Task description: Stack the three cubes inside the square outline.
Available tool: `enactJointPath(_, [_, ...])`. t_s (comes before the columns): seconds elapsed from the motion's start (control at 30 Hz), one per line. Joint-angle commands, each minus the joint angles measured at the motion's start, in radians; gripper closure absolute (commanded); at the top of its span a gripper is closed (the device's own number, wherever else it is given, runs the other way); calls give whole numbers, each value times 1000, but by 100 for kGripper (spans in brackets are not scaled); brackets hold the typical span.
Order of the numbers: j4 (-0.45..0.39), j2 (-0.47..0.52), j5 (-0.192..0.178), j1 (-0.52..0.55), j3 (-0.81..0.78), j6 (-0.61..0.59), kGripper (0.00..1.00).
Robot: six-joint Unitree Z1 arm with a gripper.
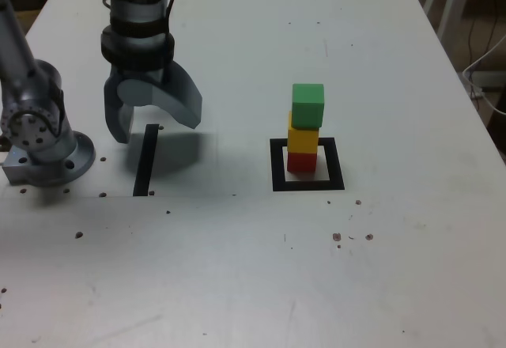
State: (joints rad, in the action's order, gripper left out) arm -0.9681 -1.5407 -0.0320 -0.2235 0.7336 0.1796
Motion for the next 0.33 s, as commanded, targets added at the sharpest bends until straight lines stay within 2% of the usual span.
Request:
enactJointPath(0.0, [-1, 4, 2, -1, 1, 0, 0])
enactJointPath(0.3, [-1, 4, 4, -1, 2, 0, 0])
